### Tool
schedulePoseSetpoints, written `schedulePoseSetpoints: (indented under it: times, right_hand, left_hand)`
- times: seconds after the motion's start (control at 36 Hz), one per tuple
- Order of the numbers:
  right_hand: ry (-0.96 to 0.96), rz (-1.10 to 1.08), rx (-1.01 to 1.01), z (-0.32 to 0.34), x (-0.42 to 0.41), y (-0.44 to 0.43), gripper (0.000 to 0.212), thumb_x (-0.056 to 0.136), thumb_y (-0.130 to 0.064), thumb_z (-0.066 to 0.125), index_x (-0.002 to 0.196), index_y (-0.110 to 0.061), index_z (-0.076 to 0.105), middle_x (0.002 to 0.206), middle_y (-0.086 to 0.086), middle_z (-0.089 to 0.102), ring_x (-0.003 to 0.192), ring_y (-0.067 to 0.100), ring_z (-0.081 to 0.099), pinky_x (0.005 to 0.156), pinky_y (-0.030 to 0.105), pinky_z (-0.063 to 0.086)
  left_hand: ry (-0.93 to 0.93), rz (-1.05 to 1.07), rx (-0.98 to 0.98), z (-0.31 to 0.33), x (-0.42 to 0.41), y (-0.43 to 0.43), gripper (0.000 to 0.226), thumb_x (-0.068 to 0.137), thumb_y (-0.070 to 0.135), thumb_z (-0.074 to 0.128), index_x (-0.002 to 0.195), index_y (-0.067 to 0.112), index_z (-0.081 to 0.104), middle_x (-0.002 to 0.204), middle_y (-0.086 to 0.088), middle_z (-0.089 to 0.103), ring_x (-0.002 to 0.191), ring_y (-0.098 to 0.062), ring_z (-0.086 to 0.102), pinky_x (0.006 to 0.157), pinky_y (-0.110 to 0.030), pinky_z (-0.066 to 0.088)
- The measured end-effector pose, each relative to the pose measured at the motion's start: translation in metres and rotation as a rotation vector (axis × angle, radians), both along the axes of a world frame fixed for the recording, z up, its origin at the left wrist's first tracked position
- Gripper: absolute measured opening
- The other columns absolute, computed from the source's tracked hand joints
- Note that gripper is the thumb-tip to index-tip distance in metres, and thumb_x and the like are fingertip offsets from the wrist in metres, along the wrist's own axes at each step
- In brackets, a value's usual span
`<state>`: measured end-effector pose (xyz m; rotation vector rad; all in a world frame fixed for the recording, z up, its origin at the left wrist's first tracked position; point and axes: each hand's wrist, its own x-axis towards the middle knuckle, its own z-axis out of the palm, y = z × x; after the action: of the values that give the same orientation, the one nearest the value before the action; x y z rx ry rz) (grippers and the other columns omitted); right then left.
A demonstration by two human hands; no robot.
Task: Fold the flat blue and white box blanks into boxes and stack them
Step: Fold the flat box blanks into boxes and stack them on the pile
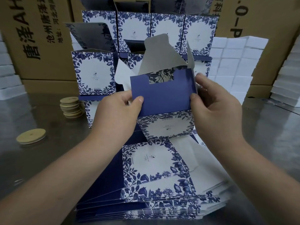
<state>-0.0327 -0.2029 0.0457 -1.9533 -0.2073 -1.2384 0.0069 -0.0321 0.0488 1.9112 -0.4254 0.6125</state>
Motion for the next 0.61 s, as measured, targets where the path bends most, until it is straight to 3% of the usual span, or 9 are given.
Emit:
schedulePoseSetpoints:
  times: [0.08,0.14,0.19,0.25,0.33,0.44,0.53,0.61]
  right_hand:
    - [0.002,0.077,0.087,0.003,-0.001,0.001,0.043,0.084,-0.011,0.052,0.114,-0.041,0.058,0.094,-0.038,0.058,0.095,-0.016,0.057,0.082,0.006,0.045]
    - [-0.002,0.116,0.116,0.005,-0.002,0.002,0.046,0.080,-0.012,0.050,0.099,-0.054,0.048,0.094,-0.046,0.053,0.095,-0.019,0.056,0.078,0.003,0.044]
    - [-0.009,0.106,0.137,0.008,-0.002,0.001,0.046,0.077,-0.015,0.049,0.094,-0.057,0.043,0.097,-0.040,0.052,0.091,-0.016,0.057,0.071,0.004,0.045]
    - [-0.016,0.065,0.149,0.010,-0.002,-0.002,0.048,0.074,-0.020,0.051,0.110,-0.050,0.039,0.103,-0.030,0.051,0.084,-0.014,0.056,0.066,0.010,0.047]
    - [0.025,0.021,0.185,0.013,0.000,-0.009,0.063,0.074,-0.028,0.055,0.135,-0.028,0.039,0.109,-0.023,0.050,0.072,-0.010,0.052,0.073,0.023,0.048]
    - [0.074,0.017,0.180,0.019,0.002,-0.016,0.072,0.070,-0.036,0.055,0.140,-0.026,0.039,0.111,-0.024,0.050,0.072,-0.013,0.050,0.072,0.015,0.046]
    - [0.092,0.072,0.181,0.022,0.001,-0.016,0.071,0.069,-0.035,0.057,0.138,-0.027,0.041,0.122,-0.017,0.053,0.095,-0.013,0.053,0.089,0.025,0.048]
    - [0.084,0.190,0.155,0.021,0.000,-0.016,0.059,0.071,-0.028,0.059,0.128,-0.033,0.043,0.122,-0.018,0.056,0.115,-0.003,0.052,0.102,0.035,0.043]
  left_hand:
    - [-0.029,0.020,0.007,-0.001,0.000,-0.001,0.024,0.091,0.032,0.053,0.089,0.013,0.068,0.080,-0.015,0.066,0.072,-0.033,0.058,0.064,-0.042,0.048]
    - [-0.040,0.020,0.008,-0.002,0.001,-0.001,0.020,0.090,0.032,0.054,0.088,0.017,0.068,0.067,-0.008,0.059,0.056,-0.020,0.046,0.056,-0.032,0.037]
    - [-0.052,0.011,0.008,-0.002,0.000,-0.001,0.014,0.089,0.031,0.056,0.088,0.023,0.068,0.061,-0.003,0.048,0.052,-0.012,0.039,0.055,-0.029,0.031]
    - [-0.065,0.001,0.017,-0.002,-0.002,-0.001,0.011,0.088,0.030,0.057,0.087,0.037,0.065,0.068,0.003,0.056,0.055,-0.011,0.045,0.056,-0.028,0.035]
    - [-0.095,0.021,0.059,-0.001,-0.006,-0.003,0.018,0.087,0.031,0.059,0.094,0.046,0.065,0.074,0.021,0.065,0.065,-0.005,0.056,0.057,-0.023,0.043]
    - [-0.152,0.068,0.107,-0.002,-0.010,-0.003,0.040,0.085,0.035,0.059,0.125,0.036,0.059,0.062,0.002,0.058,0.059,-0.010,0.052,0.058,-0.026,0.041]
    - [-0.162,0.097,0.125,-0.002,-0.014,-0.003,0.052,0.084,0.034,0.063,0.134,0.029,0.050,0.073,0.006,0.062,0.072,-0.012,0.056,0.070,-0.026,0.043]
    - [-0.187,0.124,0.158,-0.003,-0.016,-0.005,0.056,0.083,0.034,0.065,0.136,0.031,0.047,0.105,0.006,0.067,0.089,-0.011,0.057,0.076,-0.017,0.037]
